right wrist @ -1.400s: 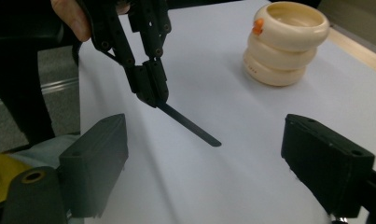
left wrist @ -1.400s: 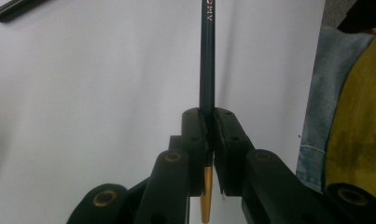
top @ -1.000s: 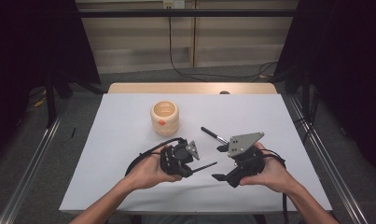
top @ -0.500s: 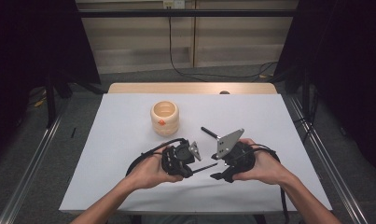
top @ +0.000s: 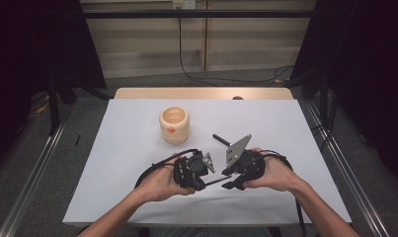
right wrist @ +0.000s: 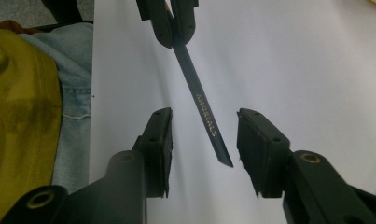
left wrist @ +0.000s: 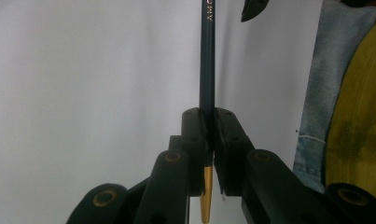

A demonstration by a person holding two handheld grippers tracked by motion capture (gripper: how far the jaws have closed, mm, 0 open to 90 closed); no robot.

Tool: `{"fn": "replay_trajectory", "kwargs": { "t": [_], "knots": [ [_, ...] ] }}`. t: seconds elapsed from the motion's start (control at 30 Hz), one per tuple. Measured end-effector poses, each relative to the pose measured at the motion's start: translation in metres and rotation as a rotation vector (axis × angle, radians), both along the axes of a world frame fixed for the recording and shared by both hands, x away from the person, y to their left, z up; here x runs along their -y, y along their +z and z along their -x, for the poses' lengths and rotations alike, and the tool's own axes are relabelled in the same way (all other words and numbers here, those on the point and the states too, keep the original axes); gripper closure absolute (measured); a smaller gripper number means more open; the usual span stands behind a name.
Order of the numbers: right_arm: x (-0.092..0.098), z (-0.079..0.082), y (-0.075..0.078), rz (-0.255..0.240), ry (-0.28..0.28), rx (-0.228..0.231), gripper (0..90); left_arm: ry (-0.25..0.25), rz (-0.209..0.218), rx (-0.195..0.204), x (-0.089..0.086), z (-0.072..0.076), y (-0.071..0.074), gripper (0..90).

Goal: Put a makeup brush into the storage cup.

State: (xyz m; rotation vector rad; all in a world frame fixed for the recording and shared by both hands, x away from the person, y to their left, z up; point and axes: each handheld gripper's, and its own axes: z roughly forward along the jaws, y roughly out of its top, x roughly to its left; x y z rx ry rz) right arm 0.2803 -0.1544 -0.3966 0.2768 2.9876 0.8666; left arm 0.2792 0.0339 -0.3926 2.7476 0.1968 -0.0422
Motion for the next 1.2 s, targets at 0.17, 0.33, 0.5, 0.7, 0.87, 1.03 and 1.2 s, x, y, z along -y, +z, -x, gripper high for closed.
{"fn": "replay_trajectory", "kwargs": {
  "t": [0.17,0.33,0.5,0.7,0.87,1.03,1.2],
  "knots": [
    [-0.004,-0.002,-0.004,0.009,0.015,-0.009,62.7,0.008,0.004,-0.004,0.002,0.001,-0.001,83.5],
    [-0.005,-0.002,-0.007,0.005,0.018,-0.031,68.0,0.005,0.006,-0.007,0.003,0.002,-0.002,83.5],
    [-0.006,-0.002,-0.008,0.005,0.030,-0.032,73.3,-0.014,-0.007,-0.011,0.004,0.002,-0.002,83.5],
    [-0.005,-0.002,-0.009,0.001,0.056,-0.045,79.8,-0.027,-0.005,-0.008,0.005,0.004,-0.003,83.3],
    [-0.004,-0.001,-0.009,-0.016,0.084,-0.054,83.7,-0.035,-0.009,-0.006,0.003,0.003,-0.002,82.0],
    [-0.003,-0.001,-0.011,-0.032,0.106,-0.068,85.0,-0.046,-0.010,-0.006,0.003,0.004,-0.003,81.7],
    [-0.001,-0.001,-0.012,-0.047,0.111,-0.076,85.2,-0.051,0.013,-0.018,0.002,0.002,-0.004,81.2]
  ]
}}
